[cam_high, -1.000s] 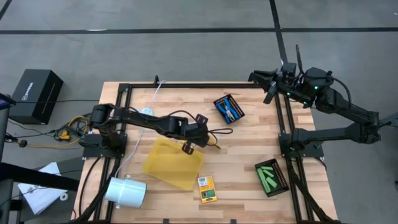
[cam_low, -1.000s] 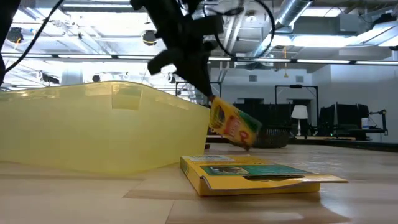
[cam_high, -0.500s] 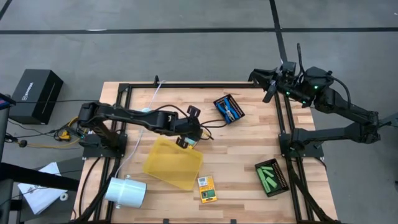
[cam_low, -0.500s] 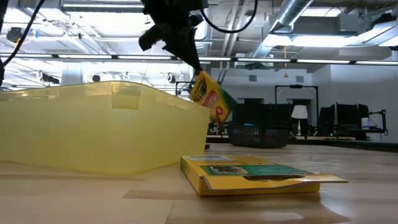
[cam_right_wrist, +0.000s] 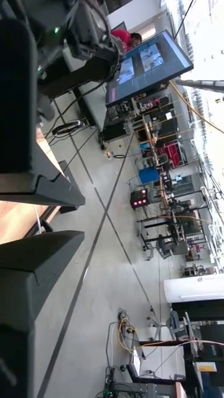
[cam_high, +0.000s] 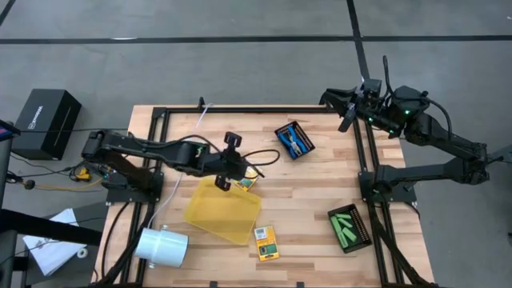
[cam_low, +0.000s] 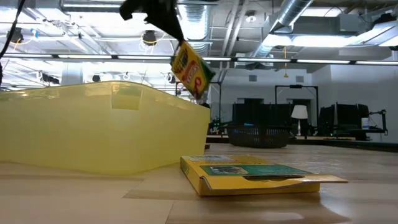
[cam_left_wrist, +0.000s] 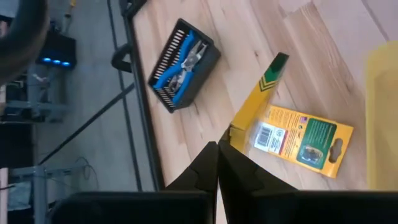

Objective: Pick & Place School Supplies
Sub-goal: Put the pack of crayon into the yellow bin

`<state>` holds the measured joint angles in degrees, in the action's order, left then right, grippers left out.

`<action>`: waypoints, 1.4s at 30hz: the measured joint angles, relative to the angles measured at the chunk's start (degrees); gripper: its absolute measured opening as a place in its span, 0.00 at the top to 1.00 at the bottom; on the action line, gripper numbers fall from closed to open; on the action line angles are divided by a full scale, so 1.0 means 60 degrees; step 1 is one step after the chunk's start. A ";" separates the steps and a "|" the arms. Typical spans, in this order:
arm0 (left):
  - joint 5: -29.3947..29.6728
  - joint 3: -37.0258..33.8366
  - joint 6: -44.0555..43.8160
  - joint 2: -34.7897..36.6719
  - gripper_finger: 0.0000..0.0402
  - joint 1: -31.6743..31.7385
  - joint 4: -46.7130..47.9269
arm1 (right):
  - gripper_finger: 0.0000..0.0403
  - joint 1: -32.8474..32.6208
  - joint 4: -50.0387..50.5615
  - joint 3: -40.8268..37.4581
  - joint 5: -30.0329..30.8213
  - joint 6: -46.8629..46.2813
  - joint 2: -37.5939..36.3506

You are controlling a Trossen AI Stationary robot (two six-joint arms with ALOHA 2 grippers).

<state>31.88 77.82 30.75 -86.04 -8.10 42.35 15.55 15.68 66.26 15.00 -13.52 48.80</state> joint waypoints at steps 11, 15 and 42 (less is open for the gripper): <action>0.0167 0.0004 -0.1948 0.0295 1.00 -0.1282 0.1780 | 0.83 -0.0007 0.0075 0.0000 0.0002 -0.0560 0.0055; -0.0031 0.0004 -0.2741 0.0295 1.00 -0.1830 0.1969 | 0.83 -0.0007 0.0088 0.0000 -0.0004 -0.0612 0.0132; -0.3500 -0.2255 -0.8707 0.0448 0.90 -0.2278 0.2003 | 0.83 -0.0015 0.0024 -0.0003 -0.0546 -0.1005 0.1349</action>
<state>10.87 64.29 -21.50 -83.35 -21.77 54.37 15.46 15.83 66.24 11.73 -19.55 56.89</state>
